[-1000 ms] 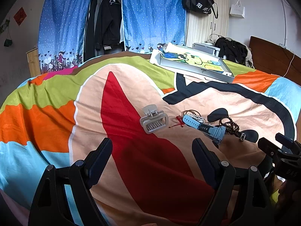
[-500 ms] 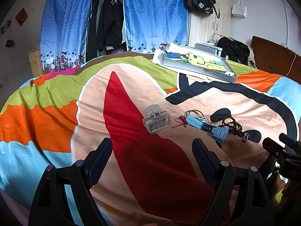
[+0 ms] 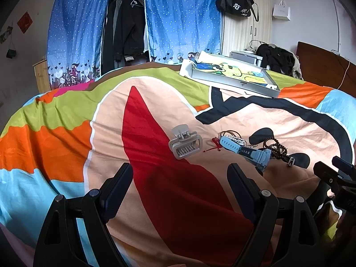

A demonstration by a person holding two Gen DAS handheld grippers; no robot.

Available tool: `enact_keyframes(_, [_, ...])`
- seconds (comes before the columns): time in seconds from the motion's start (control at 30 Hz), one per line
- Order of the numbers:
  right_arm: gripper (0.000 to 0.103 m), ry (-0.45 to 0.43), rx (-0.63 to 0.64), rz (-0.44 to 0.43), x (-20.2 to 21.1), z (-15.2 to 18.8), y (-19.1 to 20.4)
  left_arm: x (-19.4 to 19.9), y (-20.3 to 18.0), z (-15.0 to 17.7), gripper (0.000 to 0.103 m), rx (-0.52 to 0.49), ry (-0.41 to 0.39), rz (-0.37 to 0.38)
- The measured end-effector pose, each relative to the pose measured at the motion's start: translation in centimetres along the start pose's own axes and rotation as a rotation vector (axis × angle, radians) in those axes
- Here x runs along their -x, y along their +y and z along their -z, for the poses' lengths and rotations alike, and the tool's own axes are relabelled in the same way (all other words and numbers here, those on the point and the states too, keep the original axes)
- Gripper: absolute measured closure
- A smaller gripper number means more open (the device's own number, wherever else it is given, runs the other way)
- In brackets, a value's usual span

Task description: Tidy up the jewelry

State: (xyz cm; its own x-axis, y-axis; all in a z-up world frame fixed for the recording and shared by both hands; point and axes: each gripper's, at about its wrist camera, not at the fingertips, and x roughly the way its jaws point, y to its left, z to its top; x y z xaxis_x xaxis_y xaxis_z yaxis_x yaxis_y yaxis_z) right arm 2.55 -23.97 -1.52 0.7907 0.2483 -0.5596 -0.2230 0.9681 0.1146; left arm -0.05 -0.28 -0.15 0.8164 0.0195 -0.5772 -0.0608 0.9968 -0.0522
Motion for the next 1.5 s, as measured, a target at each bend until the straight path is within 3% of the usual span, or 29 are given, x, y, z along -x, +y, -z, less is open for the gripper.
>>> enact_keyframes(0.9, [0.000, -0.002, 0.002, -0.013, -0.02, 0.01, -0.02, 0.04, -0.17, 0.17, 0.021, -0.017, -0.004, -0.012])
enact_keyframes(1.5, [0.000, 0.020, -0.012, -0.008, -0.73, -0.19, -0.32, -0.82, -0.06, -0.09, 0.021, -0.012, 0.043, -0.025])
